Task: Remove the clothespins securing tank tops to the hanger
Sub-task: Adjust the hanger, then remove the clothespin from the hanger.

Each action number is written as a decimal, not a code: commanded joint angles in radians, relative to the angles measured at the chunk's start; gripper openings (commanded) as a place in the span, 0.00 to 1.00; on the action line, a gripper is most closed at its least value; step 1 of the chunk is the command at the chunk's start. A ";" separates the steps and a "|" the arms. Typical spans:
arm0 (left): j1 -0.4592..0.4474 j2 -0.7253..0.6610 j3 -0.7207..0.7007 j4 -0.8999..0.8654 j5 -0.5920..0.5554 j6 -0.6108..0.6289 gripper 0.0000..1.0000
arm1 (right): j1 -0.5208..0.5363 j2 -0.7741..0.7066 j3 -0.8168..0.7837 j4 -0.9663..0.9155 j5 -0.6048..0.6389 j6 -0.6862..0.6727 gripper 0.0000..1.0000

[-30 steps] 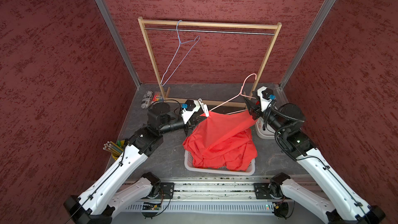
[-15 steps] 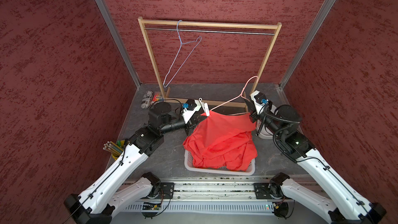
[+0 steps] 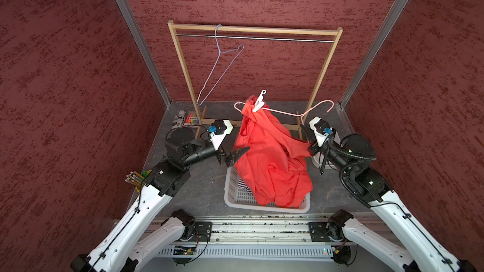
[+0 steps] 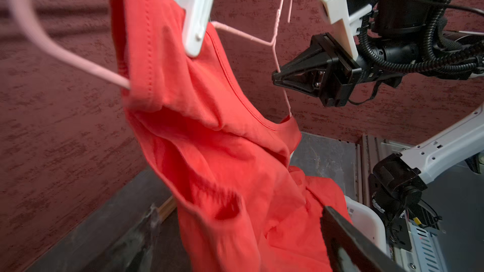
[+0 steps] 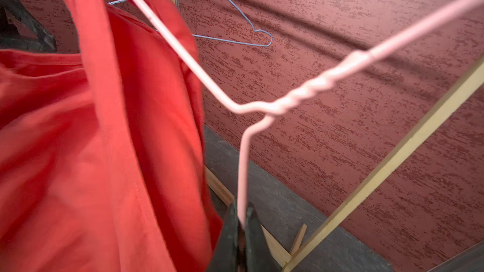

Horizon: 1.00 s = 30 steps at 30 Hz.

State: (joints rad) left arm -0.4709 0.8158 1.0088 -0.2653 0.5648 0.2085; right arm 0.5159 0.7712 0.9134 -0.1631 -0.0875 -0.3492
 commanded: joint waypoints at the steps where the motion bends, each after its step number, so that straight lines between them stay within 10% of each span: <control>1: 0.077 -0.038 -0.015 0.053 0.095 -0.036 0.98 | 0.015 -0.004 -0.010 -0.009 -0.032 -0.013 0.00; 30: 0.173 0.080 0.013 -0.039 0.335 0.083 0.85 | 0.204 -0.022 0.010 -0.316 0.124 -0.275 0.00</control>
State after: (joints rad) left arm -0.3012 0.8574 0.9970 -0.2592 0.8761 0.2699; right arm 0.7067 0.7742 0.9226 -0.4911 0.0143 -0.5896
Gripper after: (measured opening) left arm 0.856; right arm 0.083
